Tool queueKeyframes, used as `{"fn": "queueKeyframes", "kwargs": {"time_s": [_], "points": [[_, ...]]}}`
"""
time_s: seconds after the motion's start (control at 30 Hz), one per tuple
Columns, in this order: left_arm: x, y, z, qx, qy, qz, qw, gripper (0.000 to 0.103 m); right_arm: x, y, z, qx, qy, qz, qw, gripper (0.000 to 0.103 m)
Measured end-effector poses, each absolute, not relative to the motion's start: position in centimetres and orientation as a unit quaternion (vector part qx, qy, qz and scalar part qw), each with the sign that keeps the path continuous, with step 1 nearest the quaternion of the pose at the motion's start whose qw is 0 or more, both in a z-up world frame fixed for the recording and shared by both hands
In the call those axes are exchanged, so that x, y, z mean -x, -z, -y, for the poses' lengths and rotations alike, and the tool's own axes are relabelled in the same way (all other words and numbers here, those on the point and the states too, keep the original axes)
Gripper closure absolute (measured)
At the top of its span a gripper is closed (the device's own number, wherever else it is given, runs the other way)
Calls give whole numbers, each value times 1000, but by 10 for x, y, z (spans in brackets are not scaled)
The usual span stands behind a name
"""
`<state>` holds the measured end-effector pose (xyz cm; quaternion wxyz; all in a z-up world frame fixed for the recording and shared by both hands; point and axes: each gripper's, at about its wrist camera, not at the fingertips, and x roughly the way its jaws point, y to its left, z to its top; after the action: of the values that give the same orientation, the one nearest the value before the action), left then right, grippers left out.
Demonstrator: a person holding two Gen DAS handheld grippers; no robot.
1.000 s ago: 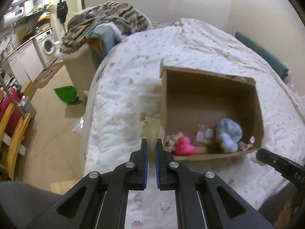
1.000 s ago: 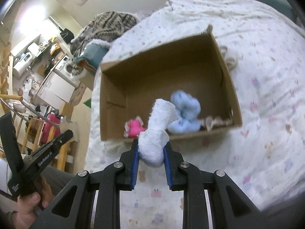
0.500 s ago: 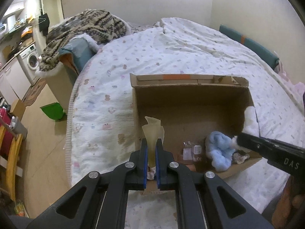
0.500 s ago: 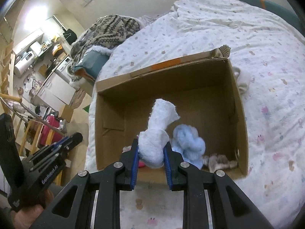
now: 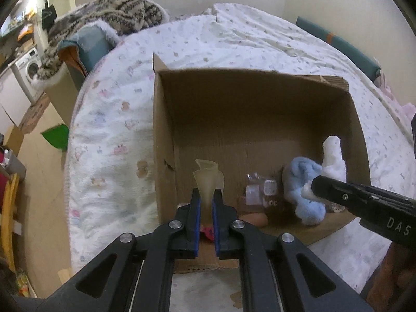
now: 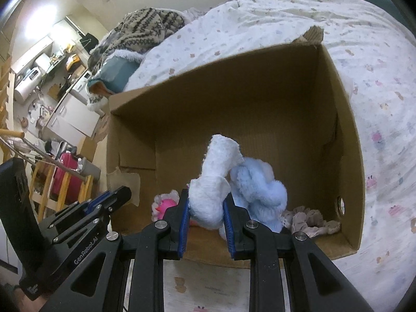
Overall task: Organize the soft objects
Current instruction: 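Carry the white sock and beige item over the box with both tools, then open both tools to release the sock and beige item into the box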
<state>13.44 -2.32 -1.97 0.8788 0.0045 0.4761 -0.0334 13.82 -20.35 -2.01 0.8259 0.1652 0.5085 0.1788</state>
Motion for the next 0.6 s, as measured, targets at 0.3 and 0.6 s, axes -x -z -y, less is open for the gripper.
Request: {"fn": "queueKeyframes", "kwargs": {"time_s": [0.3, 0.6], "points": [[-134, 24, 22, -1, 33, -475, 879, 93, -149, 32, 201, -171, -173, -522, 817, 77], [-132, 24, 22, -1, 27, -475, 879, 86, -153, 34, 201, -177, -169, -527, 814, 77]]}}
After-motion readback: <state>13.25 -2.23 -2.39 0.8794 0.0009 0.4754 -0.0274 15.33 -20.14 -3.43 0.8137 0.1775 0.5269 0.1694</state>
